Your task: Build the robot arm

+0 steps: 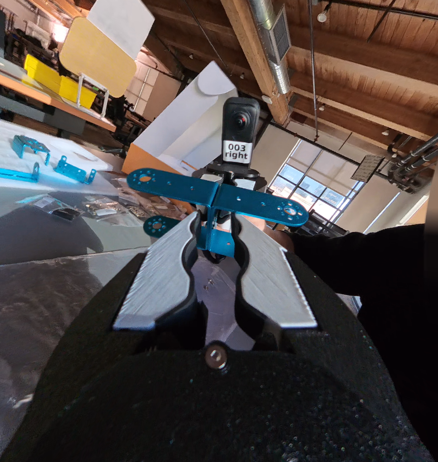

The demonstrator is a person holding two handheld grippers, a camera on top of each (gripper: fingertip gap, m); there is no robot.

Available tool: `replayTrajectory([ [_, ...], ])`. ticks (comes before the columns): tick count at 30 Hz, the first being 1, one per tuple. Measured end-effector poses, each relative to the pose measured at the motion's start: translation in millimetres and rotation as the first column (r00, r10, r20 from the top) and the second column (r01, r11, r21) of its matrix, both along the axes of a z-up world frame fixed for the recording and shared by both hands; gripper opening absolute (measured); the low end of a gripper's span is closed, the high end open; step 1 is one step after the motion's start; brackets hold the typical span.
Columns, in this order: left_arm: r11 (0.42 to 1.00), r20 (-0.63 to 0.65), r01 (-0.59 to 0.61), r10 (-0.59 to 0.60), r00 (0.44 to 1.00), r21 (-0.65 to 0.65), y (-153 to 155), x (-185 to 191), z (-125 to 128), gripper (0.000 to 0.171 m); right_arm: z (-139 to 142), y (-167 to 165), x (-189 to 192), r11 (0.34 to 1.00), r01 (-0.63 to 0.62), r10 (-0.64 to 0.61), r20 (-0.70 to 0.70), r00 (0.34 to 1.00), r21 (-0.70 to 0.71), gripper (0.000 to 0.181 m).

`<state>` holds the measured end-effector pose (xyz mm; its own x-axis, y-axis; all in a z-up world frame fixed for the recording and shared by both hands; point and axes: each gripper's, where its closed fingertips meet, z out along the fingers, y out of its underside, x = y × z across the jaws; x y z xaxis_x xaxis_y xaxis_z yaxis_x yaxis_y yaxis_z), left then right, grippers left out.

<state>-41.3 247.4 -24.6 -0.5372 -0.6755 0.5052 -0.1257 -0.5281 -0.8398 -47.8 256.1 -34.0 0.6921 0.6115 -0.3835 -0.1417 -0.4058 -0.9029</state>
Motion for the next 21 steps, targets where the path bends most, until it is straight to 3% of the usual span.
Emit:
replayTrajectory([
  [3, 0.999, -0.020, -0.035, 0.035, 0.999, -0.006, 5.1, 3.9, -3.2, 0.006, -4.9, -0.6, 4.7, 1.000, 0.002, -0.002, 0.006, 1.000, -0.016, 0.007],
  [10, 0.999, -0.036, -0.034, 0.036, 0.999, 0.041, 2.8, 5.7, -4.7, 0.005, -6.6, -2.7, 6.6, 0.999, -0.009, 0.008, -0.009, 1.000, -0.050, 0.006],
  [15, 0.992, 0.029, -0.045, 0.042, 0.999, 0.114, -1.3, 1.4, 0.1, 0.004, -3.2, -6.2, 2.5, 0.997, -0.040, 0.039, -0.018, 0.999, -0.072, 0.007],
  [21, 0.980, 0.101, -0.078, 0.060, 0.993, 0.183, -3.8, -0.6, 10.9, 0.002, 4.1, -6.5, 4.8, 1.000, -0.029, 0.029, 0.035, 0.999, 0.005, 0.012],
])
